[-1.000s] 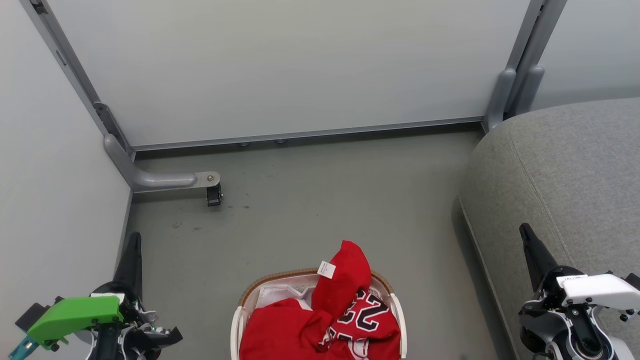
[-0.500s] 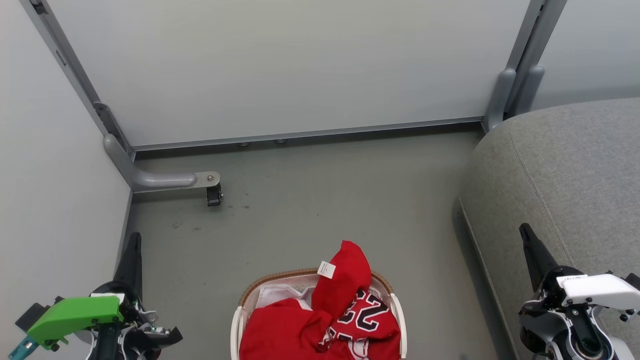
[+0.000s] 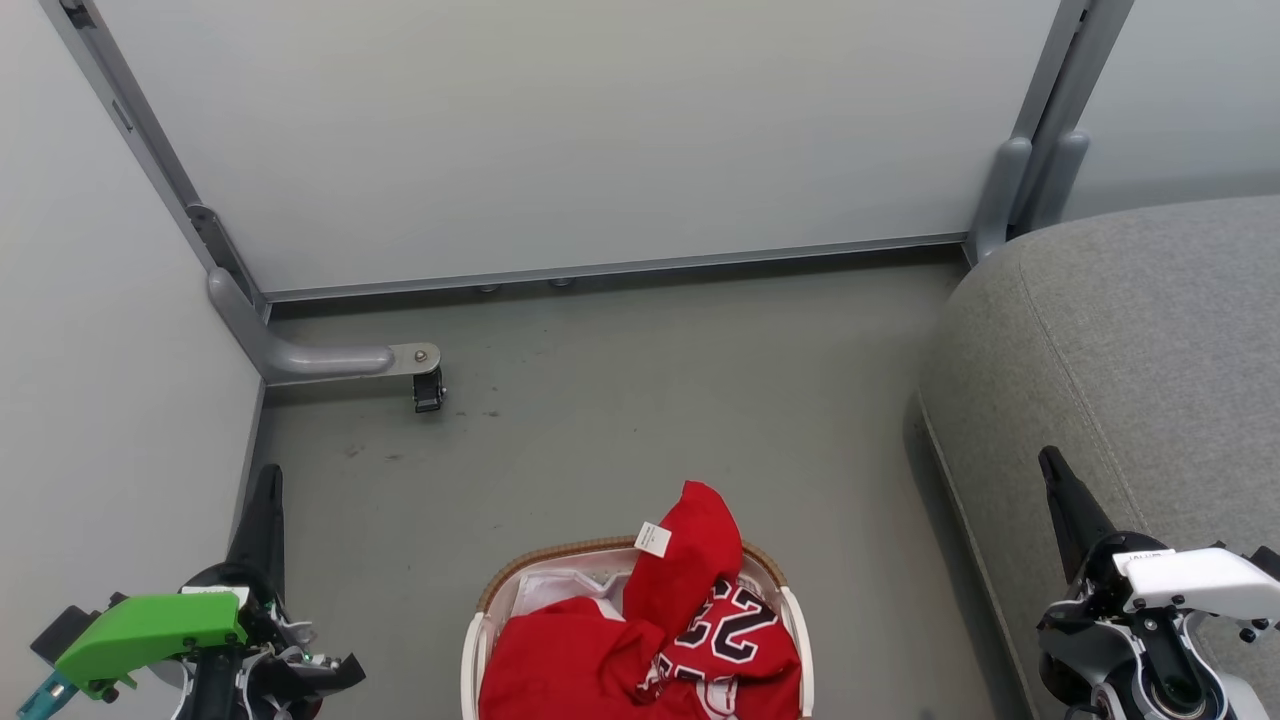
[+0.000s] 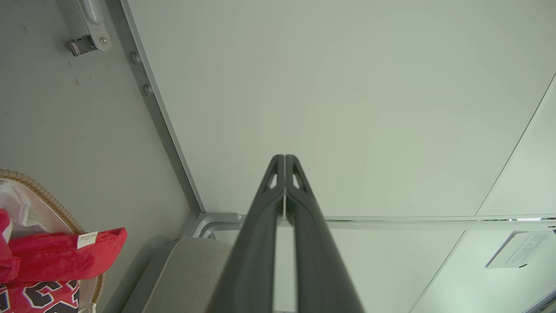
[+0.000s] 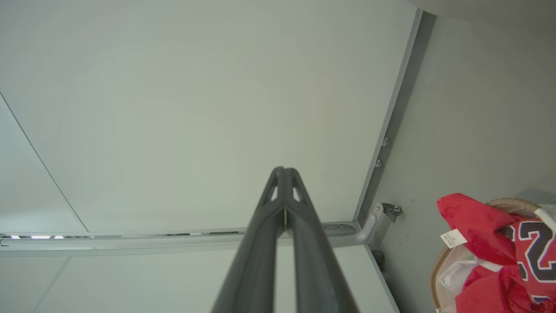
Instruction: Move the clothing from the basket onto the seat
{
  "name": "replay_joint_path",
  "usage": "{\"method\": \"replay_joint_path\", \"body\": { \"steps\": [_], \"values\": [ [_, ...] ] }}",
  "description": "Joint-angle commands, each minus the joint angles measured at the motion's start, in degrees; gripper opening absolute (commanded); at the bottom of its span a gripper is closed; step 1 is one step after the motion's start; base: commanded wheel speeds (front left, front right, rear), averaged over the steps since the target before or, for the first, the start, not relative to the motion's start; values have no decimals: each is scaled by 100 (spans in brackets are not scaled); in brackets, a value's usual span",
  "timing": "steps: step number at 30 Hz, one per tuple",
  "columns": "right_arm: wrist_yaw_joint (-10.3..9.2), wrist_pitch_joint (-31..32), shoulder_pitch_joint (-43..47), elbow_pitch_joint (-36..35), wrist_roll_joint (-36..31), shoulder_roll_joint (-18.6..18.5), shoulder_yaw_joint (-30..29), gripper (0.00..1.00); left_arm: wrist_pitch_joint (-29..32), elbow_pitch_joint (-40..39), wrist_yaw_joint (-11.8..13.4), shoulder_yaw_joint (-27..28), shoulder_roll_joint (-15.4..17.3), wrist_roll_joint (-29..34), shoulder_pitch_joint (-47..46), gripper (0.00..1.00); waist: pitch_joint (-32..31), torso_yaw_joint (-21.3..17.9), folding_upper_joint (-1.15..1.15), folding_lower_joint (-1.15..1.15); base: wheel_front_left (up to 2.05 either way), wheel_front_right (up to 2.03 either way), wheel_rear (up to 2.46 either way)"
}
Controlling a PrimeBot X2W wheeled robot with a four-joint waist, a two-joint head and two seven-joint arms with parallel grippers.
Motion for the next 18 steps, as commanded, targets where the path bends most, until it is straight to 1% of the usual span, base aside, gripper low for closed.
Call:
{"method": "replay_joint_path", "body": {
  "steps": [1,5,6,12,18],
  "values": [
    [2,13,-52,13,19,-34,-11,0,22,-7,-26,13,42,-16,-65,0,0,0,0,0,0,0,0],
    [2,13,-51,13,19,-34,-11,0,22,-7,-26,13,42,-16,-66,0,0,0,0,0,0,0,0],
    [0,0,0,0,0,0,0,100,0,0,0,-1,0,0,0,100,0,0,0,0,0,0,0],
    [0,-23,201,237,-12,82,36,100,-23,246,5,-63,-50,5,178,100,0,0,0,0,0,0,0],
    [0,-200,222,219,-108,73,137,100,-200,174,4,-255,-43,53,211,100,3,0,0,0,0,0,0]
  ]
}}
